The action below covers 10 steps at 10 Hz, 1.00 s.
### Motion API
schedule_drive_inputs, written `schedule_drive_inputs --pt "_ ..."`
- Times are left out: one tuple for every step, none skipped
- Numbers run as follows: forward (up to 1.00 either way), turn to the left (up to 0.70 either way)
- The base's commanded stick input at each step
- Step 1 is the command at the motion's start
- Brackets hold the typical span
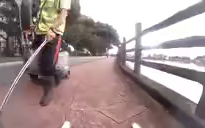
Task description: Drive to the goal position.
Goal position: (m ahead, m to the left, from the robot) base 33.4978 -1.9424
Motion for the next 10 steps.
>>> schedule_drive_inputs --pt "0.7 0.0" --pt "0.7 0.0" --pt "0.7 0.0" --pt "0.7 0.0" --pt "0.7 0.0" --pt "0.7 0.0" --pt "0.7 0.0" --pt "0.7 -0.08" --pt "0.7 -0.26" --pt "0.7 -0.3"
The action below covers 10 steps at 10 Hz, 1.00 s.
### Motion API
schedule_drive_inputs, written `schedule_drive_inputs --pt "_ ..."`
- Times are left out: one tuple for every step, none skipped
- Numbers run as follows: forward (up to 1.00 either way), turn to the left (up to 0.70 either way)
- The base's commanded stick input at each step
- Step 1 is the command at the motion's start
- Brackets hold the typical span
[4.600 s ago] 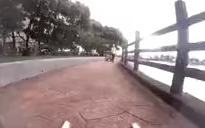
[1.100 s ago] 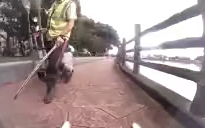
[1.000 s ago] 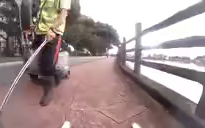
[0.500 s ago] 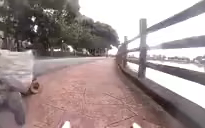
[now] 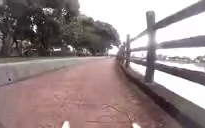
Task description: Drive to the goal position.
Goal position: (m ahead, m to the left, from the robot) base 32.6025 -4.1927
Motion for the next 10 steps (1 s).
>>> schedule_drive_inputs --pt "0.7 -0.2" --pt "0.7 0.0" --pt "0.7 0.0" --pt "0.7 0.0" --pt "0.7 0.0" --pt "0.7 0.0" --pt "0.7 0.0" --pt "0.7 0.0" --pt "0.7 0.0" --pt "0.7 0.0"
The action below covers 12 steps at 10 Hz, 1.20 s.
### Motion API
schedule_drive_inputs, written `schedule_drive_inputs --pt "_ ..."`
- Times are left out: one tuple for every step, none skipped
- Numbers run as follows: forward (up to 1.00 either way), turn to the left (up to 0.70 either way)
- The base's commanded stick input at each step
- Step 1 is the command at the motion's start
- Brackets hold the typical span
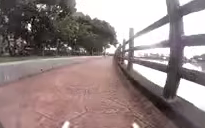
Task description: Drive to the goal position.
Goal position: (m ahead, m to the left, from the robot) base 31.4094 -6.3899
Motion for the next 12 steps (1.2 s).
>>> schedule_drive_inputs --pt "0.7 0.0" --pt "0.7 0.0" --pt "0.7 0.0" --pt "0.7 0.0" --pt "0.7 0.0" --pt "0.7 0.0" --pt "0.7 0.0" --pt "0.7 0.0" --pt "0.7 0.0" --pt "0.7 0.0" --pt "0.7 0.0" --pt "0.7 0.0"
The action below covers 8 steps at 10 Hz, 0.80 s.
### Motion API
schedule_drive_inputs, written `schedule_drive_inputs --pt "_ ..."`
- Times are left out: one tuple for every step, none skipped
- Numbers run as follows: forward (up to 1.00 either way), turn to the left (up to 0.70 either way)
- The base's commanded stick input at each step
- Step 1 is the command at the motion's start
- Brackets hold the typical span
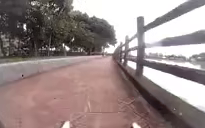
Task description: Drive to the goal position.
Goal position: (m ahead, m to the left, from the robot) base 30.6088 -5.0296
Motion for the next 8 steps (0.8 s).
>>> schedule_drive_inputs --pt "0.7 0.0" --pt "0.7 0.0" --pt "0.7 0.0" --pt "0.7 0.0" --pt "0.7 0.0" --pt "0.7 0.0" --pt "0.7 0.0" --pt "0.7 0.0"
